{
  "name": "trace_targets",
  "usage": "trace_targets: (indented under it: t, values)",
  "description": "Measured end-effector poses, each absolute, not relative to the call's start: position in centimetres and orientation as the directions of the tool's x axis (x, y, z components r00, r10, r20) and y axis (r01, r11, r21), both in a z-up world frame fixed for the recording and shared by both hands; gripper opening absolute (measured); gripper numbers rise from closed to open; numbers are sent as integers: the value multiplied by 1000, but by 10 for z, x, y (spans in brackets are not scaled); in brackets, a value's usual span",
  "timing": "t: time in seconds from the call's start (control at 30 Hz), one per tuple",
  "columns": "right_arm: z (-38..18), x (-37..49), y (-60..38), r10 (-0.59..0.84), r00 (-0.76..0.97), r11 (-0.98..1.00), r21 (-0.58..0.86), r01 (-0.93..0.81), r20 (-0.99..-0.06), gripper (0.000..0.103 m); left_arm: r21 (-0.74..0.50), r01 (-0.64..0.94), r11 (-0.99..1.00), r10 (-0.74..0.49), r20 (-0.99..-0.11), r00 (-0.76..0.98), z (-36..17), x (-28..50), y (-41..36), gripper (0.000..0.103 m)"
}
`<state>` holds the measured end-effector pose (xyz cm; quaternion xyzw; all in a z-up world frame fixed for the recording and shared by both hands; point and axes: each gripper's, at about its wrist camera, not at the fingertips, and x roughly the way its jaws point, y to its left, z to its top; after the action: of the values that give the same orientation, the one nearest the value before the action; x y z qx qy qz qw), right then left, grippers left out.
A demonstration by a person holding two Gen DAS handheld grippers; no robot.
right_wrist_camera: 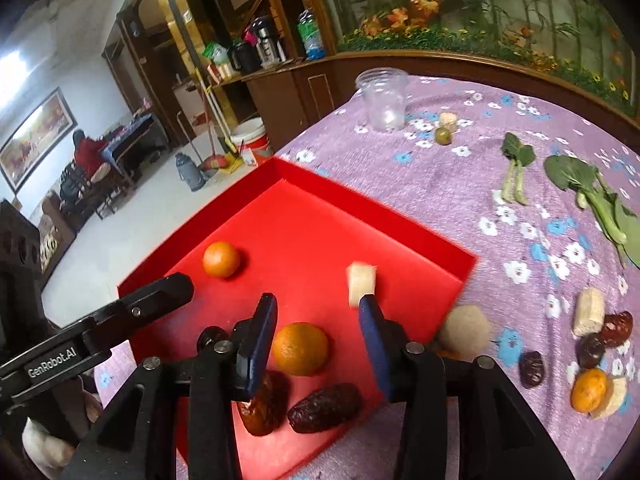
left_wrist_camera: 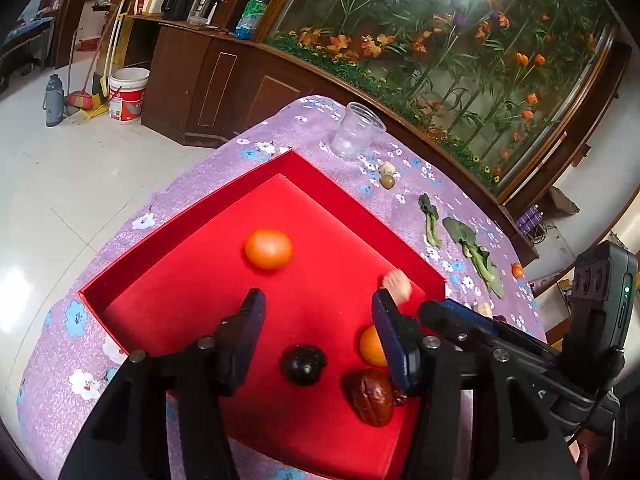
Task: Organize fruits
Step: 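Release the tangerine and yam chunk into the red tray with both grippers, then move both open grippers back toward the fruit pile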
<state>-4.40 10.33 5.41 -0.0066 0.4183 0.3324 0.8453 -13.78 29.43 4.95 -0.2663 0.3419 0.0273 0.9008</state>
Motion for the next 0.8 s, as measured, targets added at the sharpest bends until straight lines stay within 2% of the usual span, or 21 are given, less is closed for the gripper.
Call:
trace_targets:
  t: [0.2, 0.47, 0.67, 0.8]
  values:
    - [62, -52, 64, 562, 456, 799, 310, -516, -690, 50, -439, -198, 876, -137, -622, 771, 65, -143, 273, 61]
    - [64, -61, -41, 486, 555, 872, 332, -359, -676, 54, -392, -132, 910, -157, -622, 768, 80, -145, 234, 63]
    - [47, -61, -125, 392, 595, 918, 343, -200, -702, 54, -362, -64, 930, -201, -646, 736, 79, -136, 194, 65]
    - [34, -64, -151, 387, 585, 916, 369, -156, -713, 54, -341, -9, 940, -237, -674, 700, 73, -126, 160, 65]
